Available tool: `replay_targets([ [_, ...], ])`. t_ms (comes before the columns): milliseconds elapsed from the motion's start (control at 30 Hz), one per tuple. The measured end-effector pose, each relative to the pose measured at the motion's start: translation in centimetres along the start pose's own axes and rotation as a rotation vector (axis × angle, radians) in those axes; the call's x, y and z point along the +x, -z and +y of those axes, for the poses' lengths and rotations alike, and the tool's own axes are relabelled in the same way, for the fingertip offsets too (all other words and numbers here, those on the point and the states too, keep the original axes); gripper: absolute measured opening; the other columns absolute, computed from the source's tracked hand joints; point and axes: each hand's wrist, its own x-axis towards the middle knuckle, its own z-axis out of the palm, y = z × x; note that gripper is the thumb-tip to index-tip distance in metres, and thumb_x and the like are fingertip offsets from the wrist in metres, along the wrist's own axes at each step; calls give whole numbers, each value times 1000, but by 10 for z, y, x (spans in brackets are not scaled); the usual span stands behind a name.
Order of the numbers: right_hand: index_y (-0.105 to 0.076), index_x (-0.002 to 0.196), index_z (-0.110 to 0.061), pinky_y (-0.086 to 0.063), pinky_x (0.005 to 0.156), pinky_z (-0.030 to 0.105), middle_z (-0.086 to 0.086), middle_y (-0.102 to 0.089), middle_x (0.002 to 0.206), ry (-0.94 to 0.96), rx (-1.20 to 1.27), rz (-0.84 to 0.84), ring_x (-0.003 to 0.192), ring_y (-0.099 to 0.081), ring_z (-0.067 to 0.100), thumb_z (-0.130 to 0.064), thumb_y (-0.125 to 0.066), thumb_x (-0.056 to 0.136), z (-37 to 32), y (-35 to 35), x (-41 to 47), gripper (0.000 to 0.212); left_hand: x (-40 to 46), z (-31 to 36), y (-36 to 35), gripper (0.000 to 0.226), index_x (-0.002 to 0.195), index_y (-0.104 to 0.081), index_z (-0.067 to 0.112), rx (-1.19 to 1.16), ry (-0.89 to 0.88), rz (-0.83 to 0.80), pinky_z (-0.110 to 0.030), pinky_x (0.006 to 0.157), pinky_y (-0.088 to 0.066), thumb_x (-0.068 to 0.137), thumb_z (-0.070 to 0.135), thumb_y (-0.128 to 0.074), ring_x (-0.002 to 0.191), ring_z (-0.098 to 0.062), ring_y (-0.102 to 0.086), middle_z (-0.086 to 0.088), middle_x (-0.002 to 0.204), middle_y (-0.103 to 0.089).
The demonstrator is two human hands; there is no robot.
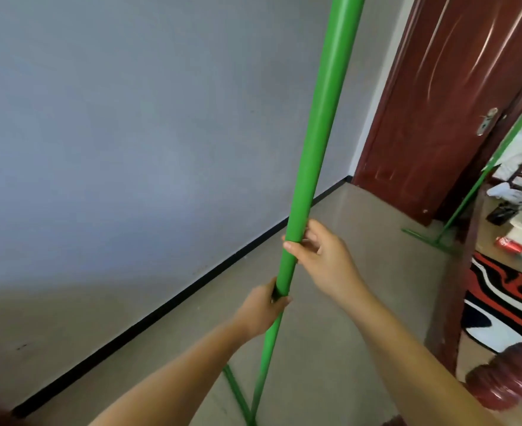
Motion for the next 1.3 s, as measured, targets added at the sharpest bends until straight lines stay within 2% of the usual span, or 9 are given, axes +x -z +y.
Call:
replay_targets([
  [100,-57,93,-14,-53,85,48,7,-70,95,15,11,-43,88,-65,17,-14,-64,79,-10,-43,27,16,5,-27,40,13,94,-50,15,-14,32,52,-40,86,-45,86,25,-52,97,-30,-58,-19,104,-63],
  [267,-56,86,-18,-53,81,52,8,-69,93,49,5,-106,88,-65,22,-16,-65,78,-27,-120,74,12,13,-78,110,21,96,-52,6,-44,77,128,-44,85,-47,84,24,-53,91,-32,-57,-20,98,-62],
  [400,-55,90,-14,-54,79,51,9,-68,93,92,2,-164,87,-65,23,-17,-64,79,-45,-184,106,14,10,-118,164,13,91,-48,10,-64,123,221,-37,75,-42,85,20,-53,88,-31,-56,-16,91,-61],
  [567,-54,88,-19,-55,80,49,4,-67,91,137,17,-267,85,-65,21,-16,-64,79,-70,-266,131,14,-8,-169,228,20,96,-52,5,-101,196,363,-43,82,-46,83,20,-54,92,-33,-58,-21,97,-64],
  [800,-52,90,-20,-56,76,48,-2,-62,85,235,47,-470,82,-65,21,-16,-64,79,-109,-374,139,16,-61,-224,294,21,99,-51,4,-161,331,607,-44,84,-46,84,20,-53,93,-35,-59,-23,99,-64],
  [967,-51,89,-22,-57,74,43,-5,-61,84,295,78,-594,78,-64,20,-17,-63,79,-139,-443,129,16,-106,-254,333,18,94,-49,4,-170,417,744,-45,82,-47,84,18,-52,90,-35,-58,-24,94,-63],
  [1167,-49,89,-20,-57,69,39,-3,-61,86,375,69,-710,76,-65,17,-19,-62,81,-167,-502,122,15,-142,-282,368,17,99,-51,8,-166,483,888,-37,79,-46,84,16,-53,90,-28,-59,-16,96,-64],
  [1300,-49,90,-20,-57,70,38,-2,-62,87,411,73,-771,78,-65,19,-20,-62,81,-180,-529,118,15,-157,-296,384,17,98,-50,6,-151,540,948,-36,78,-45,85,16,-52,91,-29,-59,-18,97,-63],
])
